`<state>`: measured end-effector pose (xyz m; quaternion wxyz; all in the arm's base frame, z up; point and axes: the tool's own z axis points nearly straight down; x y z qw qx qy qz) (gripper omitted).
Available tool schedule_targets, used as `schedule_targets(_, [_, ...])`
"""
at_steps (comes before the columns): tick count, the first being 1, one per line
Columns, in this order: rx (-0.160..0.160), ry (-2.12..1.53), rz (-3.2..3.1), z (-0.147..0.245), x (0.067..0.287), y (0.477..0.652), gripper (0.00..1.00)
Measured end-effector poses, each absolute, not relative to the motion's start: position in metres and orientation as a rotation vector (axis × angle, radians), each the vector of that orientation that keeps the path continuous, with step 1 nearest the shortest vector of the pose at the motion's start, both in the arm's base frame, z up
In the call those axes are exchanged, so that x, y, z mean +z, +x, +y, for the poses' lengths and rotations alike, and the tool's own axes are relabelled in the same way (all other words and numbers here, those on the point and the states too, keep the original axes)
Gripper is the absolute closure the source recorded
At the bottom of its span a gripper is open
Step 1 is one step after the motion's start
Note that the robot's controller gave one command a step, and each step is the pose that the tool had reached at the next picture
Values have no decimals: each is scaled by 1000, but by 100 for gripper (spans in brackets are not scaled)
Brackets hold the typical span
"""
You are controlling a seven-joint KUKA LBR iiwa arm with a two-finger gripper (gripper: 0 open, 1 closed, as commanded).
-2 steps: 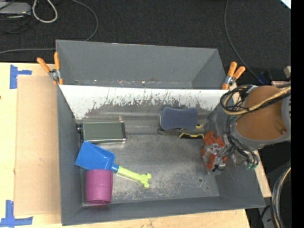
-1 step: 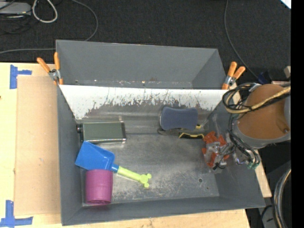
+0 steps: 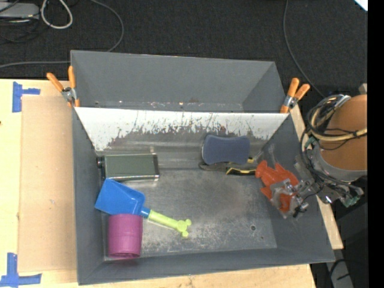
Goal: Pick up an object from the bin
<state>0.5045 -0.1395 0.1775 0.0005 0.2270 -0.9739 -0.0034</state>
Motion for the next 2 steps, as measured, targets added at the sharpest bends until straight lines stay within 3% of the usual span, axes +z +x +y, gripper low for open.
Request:
schedule_targets(1, [-11,327,-3119,-143,172,508,100])
schedule_targets(2, [-19,258,-3113,-141,185,503,100])
